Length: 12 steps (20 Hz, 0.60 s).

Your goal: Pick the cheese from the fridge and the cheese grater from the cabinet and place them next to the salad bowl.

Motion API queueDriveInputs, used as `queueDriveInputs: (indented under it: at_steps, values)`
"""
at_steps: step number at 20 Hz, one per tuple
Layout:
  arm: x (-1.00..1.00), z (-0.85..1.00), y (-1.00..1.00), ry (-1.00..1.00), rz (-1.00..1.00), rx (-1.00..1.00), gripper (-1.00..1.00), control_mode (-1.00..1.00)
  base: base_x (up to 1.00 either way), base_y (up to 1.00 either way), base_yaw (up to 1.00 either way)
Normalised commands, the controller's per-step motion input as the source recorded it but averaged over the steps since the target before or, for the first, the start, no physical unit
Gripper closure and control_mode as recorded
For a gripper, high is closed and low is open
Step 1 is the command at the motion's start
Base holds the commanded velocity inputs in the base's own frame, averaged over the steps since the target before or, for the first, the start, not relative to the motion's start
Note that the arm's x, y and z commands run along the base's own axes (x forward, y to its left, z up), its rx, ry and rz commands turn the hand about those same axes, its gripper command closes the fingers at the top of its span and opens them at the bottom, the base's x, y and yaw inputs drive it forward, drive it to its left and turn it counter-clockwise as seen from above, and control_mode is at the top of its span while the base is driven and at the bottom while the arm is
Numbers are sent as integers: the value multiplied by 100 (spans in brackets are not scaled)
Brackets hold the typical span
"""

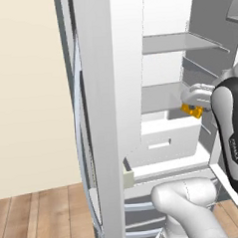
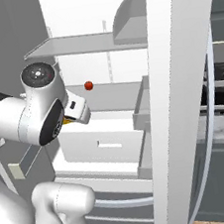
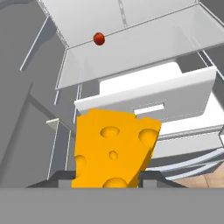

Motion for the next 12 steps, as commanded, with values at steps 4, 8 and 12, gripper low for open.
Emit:
queueDriveInputs:
  at_steps: [4, 8, 12]
  values:
    - [0, 0, 0, 0, 0, 0, 100, -100, 0, 0, 0]
    - [0, 0, 0, 0, 0, 0, 100, -100, 0, 0, 0]
    - [0, 0, 0, 0, 0, 0, 100, -100, 0, 0, 0]
